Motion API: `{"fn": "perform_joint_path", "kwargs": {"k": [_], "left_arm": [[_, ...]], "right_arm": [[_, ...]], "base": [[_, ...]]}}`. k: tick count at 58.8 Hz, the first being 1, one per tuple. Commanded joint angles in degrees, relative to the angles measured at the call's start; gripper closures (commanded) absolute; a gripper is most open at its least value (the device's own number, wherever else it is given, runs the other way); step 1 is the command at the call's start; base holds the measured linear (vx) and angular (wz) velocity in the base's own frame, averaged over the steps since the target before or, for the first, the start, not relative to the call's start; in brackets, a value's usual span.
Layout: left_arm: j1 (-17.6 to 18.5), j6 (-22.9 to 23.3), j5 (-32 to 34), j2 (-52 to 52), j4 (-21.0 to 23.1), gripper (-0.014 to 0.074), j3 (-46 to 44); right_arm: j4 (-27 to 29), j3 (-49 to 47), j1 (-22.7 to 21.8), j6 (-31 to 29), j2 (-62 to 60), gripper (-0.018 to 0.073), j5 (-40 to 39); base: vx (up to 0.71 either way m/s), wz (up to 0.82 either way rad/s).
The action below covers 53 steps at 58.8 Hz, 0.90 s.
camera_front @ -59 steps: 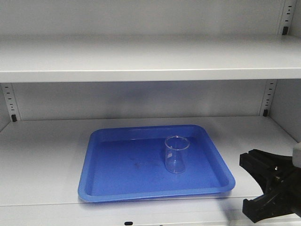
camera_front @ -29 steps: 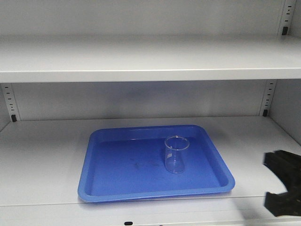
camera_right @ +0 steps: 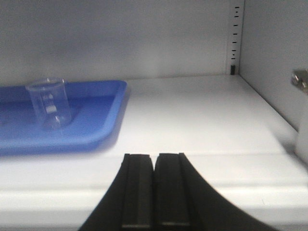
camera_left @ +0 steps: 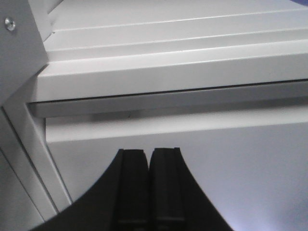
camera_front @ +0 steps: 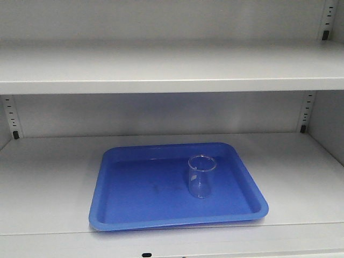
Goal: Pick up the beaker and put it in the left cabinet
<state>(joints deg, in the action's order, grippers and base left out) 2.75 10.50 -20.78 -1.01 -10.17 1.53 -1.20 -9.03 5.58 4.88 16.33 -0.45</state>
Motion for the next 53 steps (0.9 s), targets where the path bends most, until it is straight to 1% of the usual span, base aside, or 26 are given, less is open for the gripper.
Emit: {"fn": "perform_joint_path", "kwargs": {"k": [1,4,11,53], "left_arm": [[0.31,0.23,4.29,-0.56,-0.19,0.0593,-0.89],[0.31,0.23,4.29,-0.56,-0.19,0.0593,-0.89],[0.31,0.23,4.29,-0.56,-0.19,0.0593,-0.89],[0.31,0.23,4.29,-0.56,-0.19,0.0593,-0.89]], "right_arm": [[-0.99,4.42,-0.43,-0.65,-6.65,0.0568,-5.67],[-0.73,7.48,-0.43,-0.06,-10.73,0.0568,-5.79],[-0.86,11.01,-0.43,0.42,-18.27,0.0568,-5.98],[-1.05,11.01,-0.37,0.42,-17.71,0.0568,-6.25]], "base": [[0.0,0.0],[0.0,0.0],[0.0,0.0],[0.0,0.0]]}}
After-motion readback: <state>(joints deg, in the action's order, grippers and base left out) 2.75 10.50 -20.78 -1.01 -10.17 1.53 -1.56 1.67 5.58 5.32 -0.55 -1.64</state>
